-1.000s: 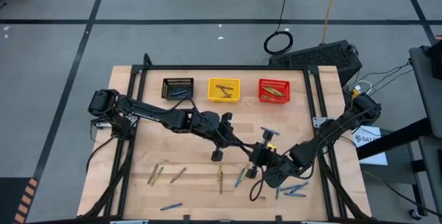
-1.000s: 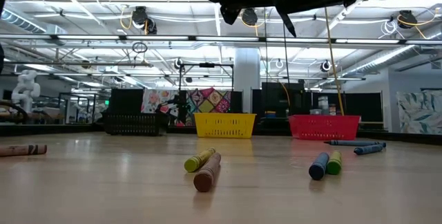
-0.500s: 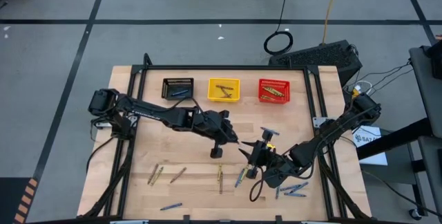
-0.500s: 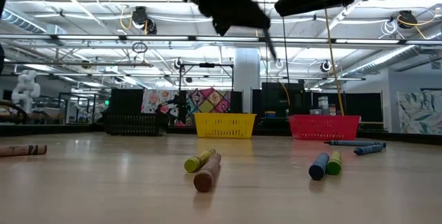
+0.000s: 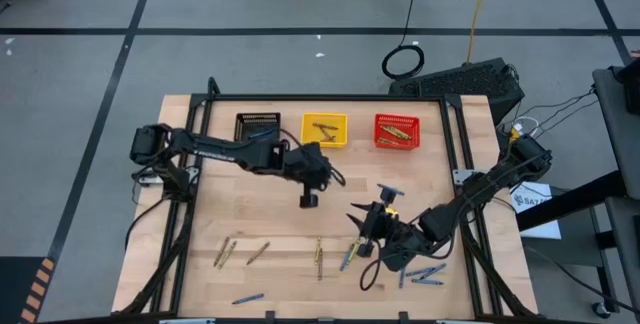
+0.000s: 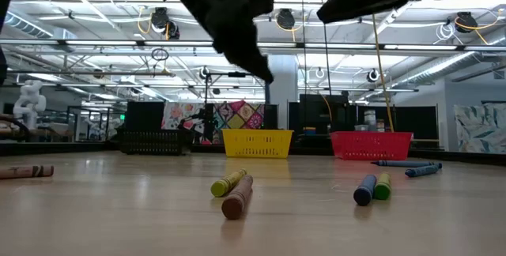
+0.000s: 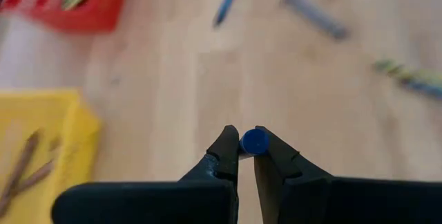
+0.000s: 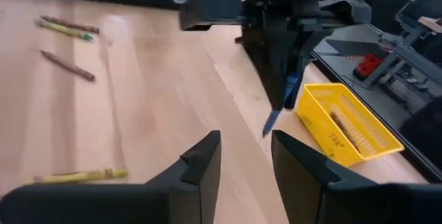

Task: Sort crayons
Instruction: Put the blue crayon into the black bin

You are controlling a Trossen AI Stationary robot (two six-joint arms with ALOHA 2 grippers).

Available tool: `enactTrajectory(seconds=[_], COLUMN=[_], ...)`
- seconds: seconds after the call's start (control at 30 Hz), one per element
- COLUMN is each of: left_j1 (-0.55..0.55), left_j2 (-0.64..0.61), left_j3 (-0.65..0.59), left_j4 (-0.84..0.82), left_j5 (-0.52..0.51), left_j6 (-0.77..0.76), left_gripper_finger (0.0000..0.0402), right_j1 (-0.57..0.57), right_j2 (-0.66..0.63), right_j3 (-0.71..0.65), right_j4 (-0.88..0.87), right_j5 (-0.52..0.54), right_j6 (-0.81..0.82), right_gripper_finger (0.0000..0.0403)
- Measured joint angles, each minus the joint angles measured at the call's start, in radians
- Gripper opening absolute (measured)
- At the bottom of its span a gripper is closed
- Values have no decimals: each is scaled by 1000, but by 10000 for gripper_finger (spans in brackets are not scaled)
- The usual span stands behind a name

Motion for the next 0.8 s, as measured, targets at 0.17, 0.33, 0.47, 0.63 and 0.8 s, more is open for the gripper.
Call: enactTrajectory(seconds=[0.17, 0.33, 0.47, 0.63, 0.8], left_j1=[84, 153, 194, 244, 296], left_j2=[-11, -11, -13, -52, -116], left_j3=[0, 0, 0, 0, 0], left_j4=[-152, -233, -270, -355, -442], left_j5=[-9, -11, -55, -97, -132], left_j6=[8, 32, 53, 85, 93], left_gripper_finger=[18, 18, 18, 18, 18], right_j1=[-46, -101, -130, -150, -158], right_j2=[0, 0, 0, 0, 0], right_j3=[0, 0, 0, 0, 0], right_j4=[-81, -214, -309, -420, -512], right_j5=[1, -1, -4, -49, -58], right_j6=[54, 181, 290, 382, 479], right_gripper_finger=[116, 116, 116, 116, 116])
